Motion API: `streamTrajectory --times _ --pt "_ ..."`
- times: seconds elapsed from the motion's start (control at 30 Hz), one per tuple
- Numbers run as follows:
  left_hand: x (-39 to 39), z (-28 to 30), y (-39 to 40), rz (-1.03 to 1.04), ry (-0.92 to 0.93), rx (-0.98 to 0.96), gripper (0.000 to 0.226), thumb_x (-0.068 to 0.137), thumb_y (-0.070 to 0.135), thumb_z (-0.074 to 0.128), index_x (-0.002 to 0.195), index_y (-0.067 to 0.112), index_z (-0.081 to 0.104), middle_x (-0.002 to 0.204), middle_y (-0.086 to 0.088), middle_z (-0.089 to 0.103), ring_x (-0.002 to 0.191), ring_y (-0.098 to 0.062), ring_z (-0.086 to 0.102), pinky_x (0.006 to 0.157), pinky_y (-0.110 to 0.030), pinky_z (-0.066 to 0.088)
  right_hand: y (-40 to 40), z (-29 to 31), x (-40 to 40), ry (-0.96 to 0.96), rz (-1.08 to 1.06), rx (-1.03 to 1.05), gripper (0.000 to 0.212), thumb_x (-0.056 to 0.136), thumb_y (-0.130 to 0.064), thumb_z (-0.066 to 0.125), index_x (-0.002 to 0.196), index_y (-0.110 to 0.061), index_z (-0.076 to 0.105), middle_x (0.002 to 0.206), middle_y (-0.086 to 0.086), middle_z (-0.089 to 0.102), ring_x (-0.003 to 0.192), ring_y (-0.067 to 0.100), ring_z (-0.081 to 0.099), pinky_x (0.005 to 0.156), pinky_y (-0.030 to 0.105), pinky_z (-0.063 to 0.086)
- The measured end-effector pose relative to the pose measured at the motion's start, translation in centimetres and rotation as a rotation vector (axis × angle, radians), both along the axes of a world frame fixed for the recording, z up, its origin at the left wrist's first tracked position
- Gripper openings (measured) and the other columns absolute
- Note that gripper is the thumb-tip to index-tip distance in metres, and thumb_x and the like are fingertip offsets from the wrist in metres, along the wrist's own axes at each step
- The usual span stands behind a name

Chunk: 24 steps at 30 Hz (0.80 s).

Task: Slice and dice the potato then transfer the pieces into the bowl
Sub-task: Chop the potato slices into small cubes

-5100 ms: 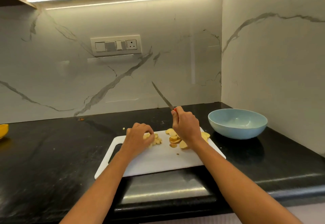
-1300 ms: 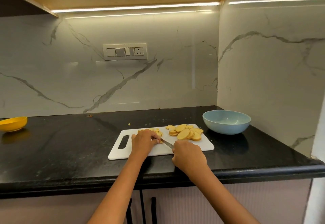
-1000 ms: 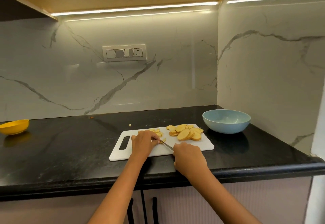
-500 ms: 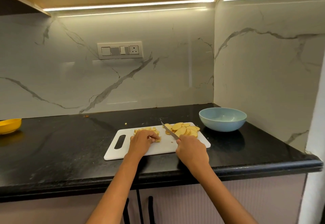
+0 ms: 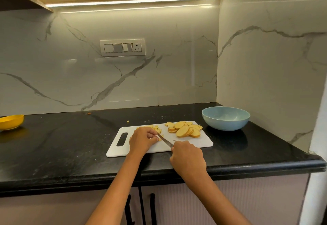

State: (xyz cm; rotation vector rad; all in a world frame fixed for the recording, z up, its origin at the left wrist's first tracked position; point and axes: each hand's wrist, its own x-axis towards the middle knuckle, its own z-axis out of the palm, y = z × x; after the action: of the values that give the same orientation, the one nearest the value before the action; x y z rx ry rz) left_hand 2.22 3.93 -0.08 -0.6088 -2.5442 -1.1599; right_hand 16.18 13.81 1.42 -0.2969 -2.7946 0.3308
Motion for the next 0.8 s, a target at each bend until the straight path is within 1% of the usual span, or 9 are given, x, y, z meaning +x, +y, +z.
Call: streamTrajectory --times 0.07,0.17,0.33,0.4,0.53,0.67,0.73,0.8 --pt "0.0 0.0 0.0 0.022 -0.009 0.006 0.009 0.076 0.02 0.076 0.084 0.018 0.071 0.081 0.0 0.072 0.075 -0.008 0.06 0.063 -0.022 0.039 -0.1 0.3 0.1 -0.013 -0.003 0.015 0.025 0.096 -0.022 0.045 0.117 -0.011 0.054 0.107 0.007 0.061 0.092 0.019 0.06 0.074 0.027 0.043" --pt "-0.1 0.0 -0.1 0.035 -0.02 -0.001 0.01 0.076 0.022 0.076 0.08 0.021 0.068 0.081 0.001 0.072 0.08 -0.011 0.063 0.07 -0.025 0.042 -0.4 0.4 0.2 -0.032 0.004 0.038 0.026 0.096 -0.02 0.046 0.119 -0.01 0.054 0.109 0.007 0.06 0.095 0.019 0.06 0.078 0.027 0.045" --pt "0.0 0.4 -0.1 0.037 -0.013 -0.07 0.007 0.077 0.025 0.074 0.078 0.023 0.068 0.077 0.007 0.071 0.083 -0.007 0.061 0.082 -0.033 0.045 -1.0 1.0 -0.8 -0.059 0.027 0.136 0.027 0.097 -0.017 0.046 0.123 -0.01 0.05 0.116 0.008 0.057 0.102 0.021 0.058 0.081 0.028 0.043" --pt "0.2 0.4 -0.2 0.049 -0.011 -0.076 0.007 0.077 0.026 0.074 0.078 0.024 0.067 0.077 0.009 0.07 0.084 -0.007 0.061 0.083 -0.033 0.044 -1.1 1.1 -0.9 -0.057 0.044 0.158 0.026 0.097 -0.016 0.045 0.123 -0.01 0.05 0.118 0.009 0.056 0.104 0.022 0.057 0.081 0.029 0.042" --pt "0.2 0.2 0.0 0.056 0.006 -0.064 0.008 0.077 0.028 0.073 0.078 0.024 0.066 0.079 0.008 0.071 0.084 -0.008 0.06 0.084 -0.033 0.042 -1.0 0.3 0.1 -0.041 0.06 0.192 0.025 0.098 -0.012 0.044 0.122 -0.009 0.051 0.117 0.009 0.057 0.103 0.022 0.058 0.081 0.028 0.043" --pt "0.0 0.0 0.0 0.038 0.006 -0.046 0.009 0.077 0.026 0.074 0.078 0.024 0.065 0.079 0.006 0.071 0.087 -0.013 0.061 0.085 -0.038 0.045 -0.3 -0.1 0.4 -0.005 0.038 0.145 0.025 0.097 -0.014 0.046 0.121 -0.01 0.05 0.113 0.008 0.058 0.098 0.02 0.06 0.076 0.026 0.044" --pt "-0.2 -0.2 0.2 0.027 0.012 -0.043 0.007 0.079 0.026 0.073 0.081 0.024 0.066 0.082 0.005 0.071 0.088 -0.013 0.061 0.086 -0.038 0.045 0.2 -0.3 -0.2 0.013 0.011 0.058 0.025 0.097 -0.019 0.047 0.12 -0.011 0.05 0.109 0.006 0.06 0.093 0.018 0.061 0.076 0.026 0.045" --pt "-0.5 -0.4 0.4 0.033 0.032 -0.033 0.002 0.084 0.023 0.067 0.085 0.024 0.067 0.087 0.003 0.071 0.092 -0.015 0.062 0.088 -0.039 0.044 1.0 -0.4 -0.7 0.041 -0.025 -0.041 0.022 0.097 -0.022 0.047 0.115 -0.012 0.053 0.106 0.005 0.061 0.09 0.016 0.061 0.075 0.025 0.046"
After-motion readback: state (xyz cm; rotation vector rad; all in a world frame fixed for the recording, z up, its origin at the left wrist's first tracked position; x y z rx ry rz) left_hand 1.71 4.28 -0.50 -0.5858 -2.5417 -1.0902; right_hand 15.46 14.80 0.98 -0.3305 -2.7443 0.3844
